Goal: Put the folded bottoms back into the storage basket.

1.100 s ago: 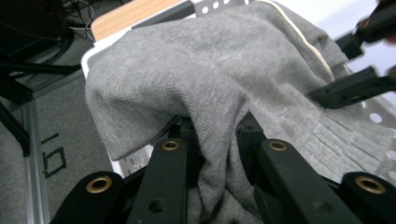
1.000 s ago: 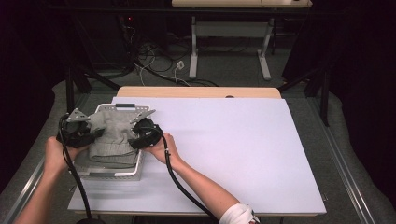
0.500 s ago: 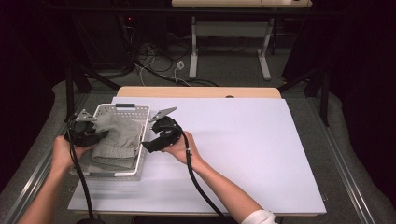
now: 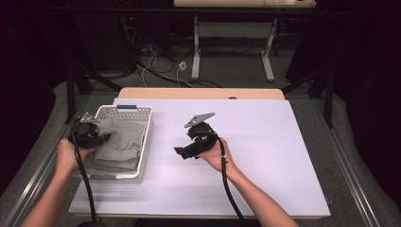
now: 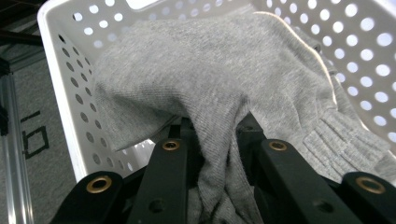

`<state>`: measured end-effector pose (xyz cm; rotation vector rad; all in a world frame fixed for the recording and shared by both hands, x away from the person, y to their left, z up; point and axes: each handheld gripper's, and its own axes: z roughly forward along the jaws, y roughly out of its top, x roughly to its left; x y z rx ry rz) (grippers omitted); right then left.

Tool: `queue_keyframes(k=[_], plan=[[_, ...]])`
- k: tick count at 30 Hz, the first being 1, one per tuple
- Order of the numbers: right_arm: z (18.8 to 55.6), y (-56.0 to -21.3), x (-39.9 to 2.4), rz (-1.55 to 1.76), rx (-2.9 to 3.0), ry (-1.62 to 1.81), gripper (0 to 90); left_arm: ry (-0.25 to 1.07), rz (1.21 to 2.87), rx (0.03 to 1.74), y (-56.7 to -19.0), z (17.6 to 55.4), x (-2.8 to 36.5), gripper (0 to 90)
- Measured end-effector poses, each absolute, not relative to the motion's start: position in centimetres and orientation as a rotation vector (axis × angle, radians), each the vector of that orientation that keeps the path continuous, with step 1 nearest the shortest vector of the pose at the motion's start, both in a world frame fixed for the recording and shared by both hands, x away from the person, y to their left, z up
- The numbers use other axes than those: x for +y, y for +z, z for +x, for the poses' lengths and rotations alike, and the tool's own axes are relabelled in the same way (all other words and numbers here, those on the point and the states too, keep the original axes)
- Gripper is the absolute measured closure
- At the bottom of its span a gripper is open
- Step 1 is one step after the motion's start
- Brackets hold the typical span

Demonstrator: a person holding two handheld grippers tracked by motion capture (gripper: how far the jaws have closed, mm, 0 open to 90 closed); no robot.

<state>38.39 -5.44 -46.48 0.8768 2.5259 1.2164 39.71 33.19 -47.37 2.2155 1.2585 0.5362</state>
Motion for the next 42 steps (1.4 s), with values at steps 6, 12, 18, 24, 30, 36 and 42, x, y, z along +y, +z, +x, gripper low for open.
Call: queue_keyframes(k=[6, 12, 18, 24, 30, 36, 42], plan=[[37.8, -46.7, -8.5, 0.916, 2.501, 1.189, 8.3, 0.529, 2.227, 1.271, -47.7, 40.2, 32.9, 78.8], [37.0, -47.1, -10.9, 0.948, 2.485, 1.168, 8.5, 0.522, 2.234, 1.296, -48.1, 40.6, 32.7, 78.6], [36.4, -47.8, -12.5, 0.978, 2.479, 1.14, 8.5, 0.527, 2.277, 1.317, -48.4, 41.1, 32.9, 77.9], [36.1, -48.4, -14.0, 1.02, 2.467, 1.128, 8.6, 0.525, 2.311, 1.334, -49.0, 41.8, 32.5, 77.6], [35.8, -48.6, -14.9, 1.036, 2.451, 1.121, 8.7, 0.531, 2.333, 1.354, -49.3, 42.3, 32.3, 76.5], [35.6, -48.9, -15.6, 1.048, 2.446, 1.106, 8.6, 0.554, 2.331, 1.372, -49.0, 42.1, 32.4, 49.8], [35.4, -49.0, -16.3, 1.058, 2.444, 1.088, 8.2, 0.607, 2.275, 1.353, -47.5, 40.5, 32.5, 20.7]])
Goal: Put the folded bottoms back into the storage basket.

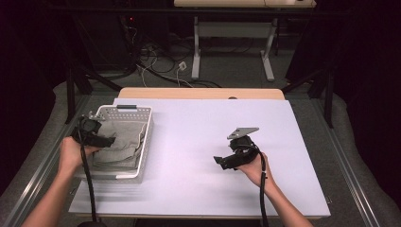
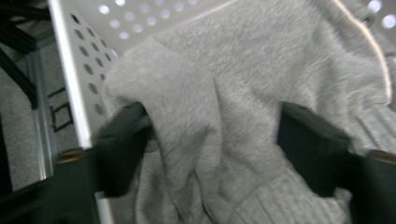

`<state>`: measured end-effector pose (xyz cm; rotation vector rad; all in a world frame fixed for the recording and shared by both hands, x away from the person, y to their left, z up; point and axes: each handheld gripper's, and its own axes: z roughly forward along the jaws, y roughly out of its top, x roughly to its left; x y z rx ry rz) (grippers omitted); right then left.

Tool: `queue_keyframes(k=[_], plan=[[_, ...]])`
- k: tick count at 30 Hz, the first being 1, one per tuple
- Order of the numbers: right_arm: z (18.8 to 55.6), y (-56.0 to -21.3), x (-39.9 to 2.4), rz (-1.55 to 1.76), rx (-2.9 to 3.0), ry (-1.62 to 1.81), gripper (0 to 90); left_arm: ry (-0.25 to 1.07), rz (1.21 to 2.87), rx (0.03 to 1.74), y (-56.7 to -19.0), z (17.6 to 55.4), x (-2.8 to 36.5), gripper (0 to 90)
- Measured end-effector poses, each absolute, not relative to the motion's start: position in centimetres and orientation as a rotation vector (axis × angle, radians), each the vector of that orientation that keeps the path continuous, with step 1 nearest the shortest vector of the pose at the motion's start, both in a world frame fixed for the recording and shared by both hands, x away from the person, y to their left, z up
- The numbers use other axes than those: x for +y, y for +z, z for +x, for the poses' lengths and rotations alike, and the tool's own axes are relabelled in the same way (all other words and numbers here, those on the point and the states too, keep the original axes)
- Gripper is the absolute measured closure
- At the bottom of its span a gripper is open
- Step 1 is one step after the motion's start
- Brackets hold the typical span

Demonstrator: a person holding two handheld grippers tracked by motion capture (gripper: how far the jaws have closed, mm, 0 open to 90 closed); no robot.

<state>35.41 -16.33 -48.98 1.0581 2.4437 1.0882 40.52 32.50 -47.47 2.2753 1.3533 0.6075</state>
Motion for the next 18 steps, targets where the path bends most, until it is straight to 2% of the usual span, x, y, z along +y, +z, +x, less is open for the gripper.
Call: queue_keyframes(k=[1, 9, 18], plan=[[35.4, -49.0, -16.4, 1.058, 2.443, 1.083, 8.1, 0.602, 2.273, 1.342, -47.3, 40.2, 32.4, 16.7], [35.0, -49.5, -17.3, 1.077, 2.451, 1.075, 6.2, 0.62, 2.28, 1.205, -45.7, 37.8, 30.1, 5.9], [34.4, -49.7, -18.3, 1.074, 2.448, 1.062, 4.2, 0.615, 2.32, 1.048, -45.4, 35.8, 26.6, 0.8]])
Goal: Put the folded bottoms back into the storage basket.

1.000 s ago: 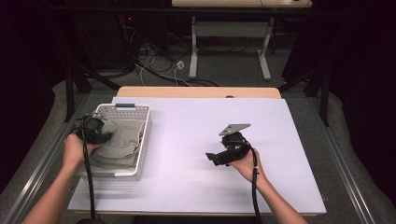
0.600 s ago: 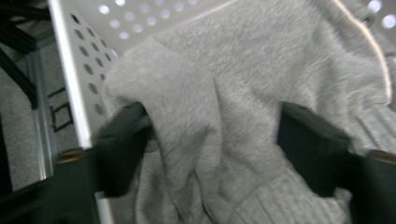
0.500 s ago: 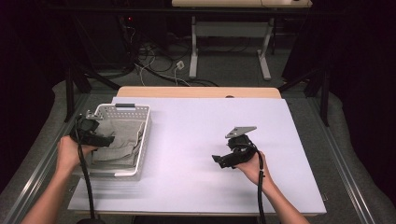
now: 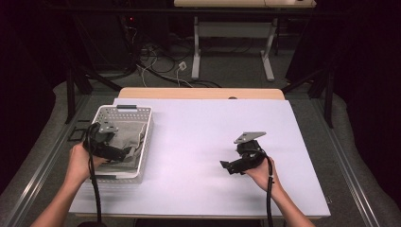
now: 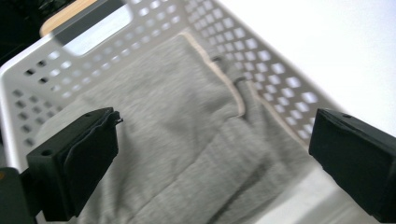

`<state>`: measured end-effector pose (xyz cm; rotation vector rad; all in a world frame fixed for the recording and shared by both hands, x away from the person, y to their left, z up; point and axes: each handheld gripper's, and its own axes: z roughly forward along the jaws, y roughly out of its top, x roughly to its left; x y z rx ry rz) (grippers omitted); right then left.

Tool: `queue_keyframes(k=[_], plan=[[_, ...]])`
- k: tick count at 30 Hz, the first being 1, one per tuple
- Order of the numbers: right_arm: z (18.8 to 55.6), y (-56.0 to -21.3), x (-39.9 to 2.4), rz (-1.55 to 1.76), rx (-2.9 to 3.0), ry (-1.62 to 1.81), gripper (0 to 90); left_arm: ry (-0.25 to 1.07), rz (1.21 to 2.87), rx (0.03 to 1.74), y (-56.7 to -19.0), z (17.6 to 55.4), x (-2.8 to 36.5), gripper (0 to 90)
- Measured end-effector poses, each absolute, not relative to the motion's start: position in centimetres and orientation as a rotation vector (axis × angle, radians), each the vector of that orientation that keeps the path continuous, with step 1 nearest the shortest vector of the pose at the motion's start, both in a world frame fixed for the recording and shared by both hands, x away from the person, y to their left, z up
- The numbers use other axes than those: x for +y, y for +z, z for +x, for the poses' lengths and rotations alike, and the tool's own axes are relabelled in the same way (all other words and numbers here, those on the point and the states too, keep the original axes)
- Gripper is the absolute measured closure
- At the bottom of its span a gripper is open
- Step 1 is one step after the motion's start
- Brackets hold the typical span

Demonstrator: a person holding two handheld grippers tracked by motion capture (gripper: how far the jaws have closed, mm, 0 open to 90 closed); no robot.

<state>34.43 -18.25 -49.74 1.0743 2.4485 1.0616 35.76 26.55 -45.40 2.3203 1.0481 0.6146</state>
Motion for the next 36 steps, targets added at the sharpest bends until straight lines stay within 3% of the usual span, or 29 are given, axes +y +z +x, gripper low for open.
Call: queue_keyframes(k=[20, 36], plan=[[31.3, -49.1, -20.4, 1.031, 2.41, 1.018, 3.9, 0.6, 2.356, 0.832, -45.2, 30.9, 22.7, 0.2], [28.4, -50.9, -22.8, 1.07, 2.355, 1.035, 4.2, 0.57, 2.322, 0.829, -47.1, 27.6, 22.9, 0.1]])
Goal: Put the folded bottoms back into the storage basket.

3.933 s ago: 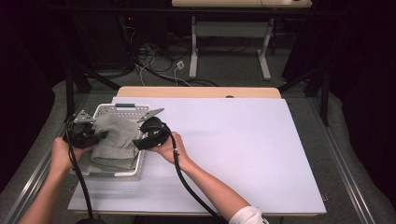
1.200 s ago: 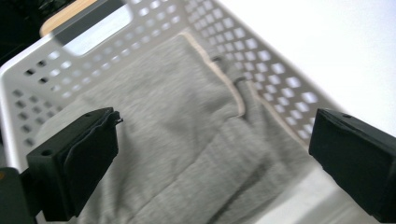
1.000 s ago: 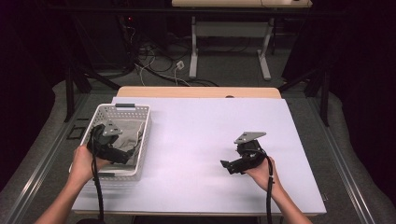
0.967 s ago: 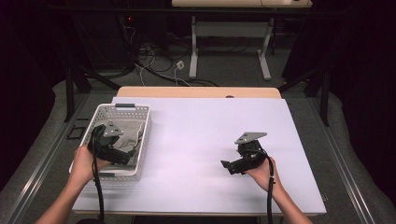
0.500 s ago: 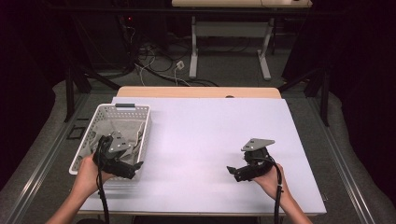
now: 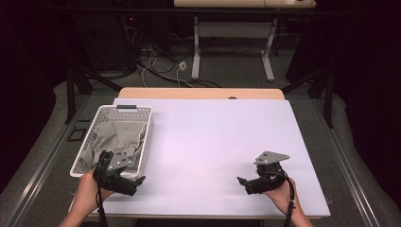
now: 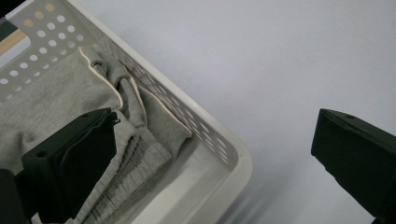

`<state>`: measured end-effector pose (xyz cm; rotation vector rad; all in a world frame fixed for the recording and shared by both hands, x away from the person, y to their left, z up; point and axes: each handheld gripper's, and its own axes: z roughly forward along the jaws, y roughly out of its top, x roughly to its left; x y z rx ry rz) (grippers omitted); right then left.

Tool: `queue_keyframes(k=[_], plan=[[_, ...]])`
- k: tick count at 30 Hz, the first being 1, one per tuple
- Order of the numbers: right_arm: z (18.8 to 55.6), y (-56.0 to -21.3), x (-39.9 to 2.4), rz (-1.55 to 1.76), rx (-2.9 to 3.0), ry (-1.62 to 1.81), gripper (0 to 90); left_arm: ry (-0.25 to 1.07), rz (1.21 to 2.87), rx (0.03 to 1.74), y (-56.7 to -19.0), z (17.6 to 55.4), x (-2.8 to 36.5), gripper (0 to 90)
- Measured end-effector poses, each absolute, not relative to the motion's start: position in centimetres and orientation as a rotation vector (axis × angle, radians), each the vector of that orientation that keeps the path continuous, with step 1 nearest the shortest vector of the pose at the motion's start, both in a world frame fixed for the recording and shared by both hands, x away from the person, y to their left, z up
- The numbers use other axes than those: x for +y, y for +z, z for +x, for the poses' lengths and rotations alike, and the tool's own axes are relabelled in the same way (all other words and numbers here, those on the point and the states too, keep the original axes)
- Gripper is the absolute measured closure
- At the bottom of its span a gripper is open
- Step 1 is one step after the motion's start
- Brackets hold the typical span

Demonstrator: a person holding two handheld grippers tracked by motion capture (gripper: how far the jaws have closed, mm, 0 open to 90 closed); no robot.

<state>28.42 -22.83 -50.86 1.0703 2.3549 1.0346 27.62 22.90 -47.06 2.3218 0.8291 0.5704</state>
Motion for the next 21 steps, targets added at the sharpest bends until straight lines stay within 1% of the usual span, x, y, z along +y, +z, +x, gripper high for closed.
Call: queue_keyframes(k=[13, 21], plan=[[26.8, -51.9, -23.6, 1.077, 2.34, 1.022, 4.2, 0.564, 2.282, 0.84, -48.5, 25.8, 22.9, 0.1], [26.4, -52.0, -23.8, 1.08, 2.325, 1.054, 4.1, 0.576, 2.272, 0.835, -48.8, 25.6, 22.7, 0.1]])
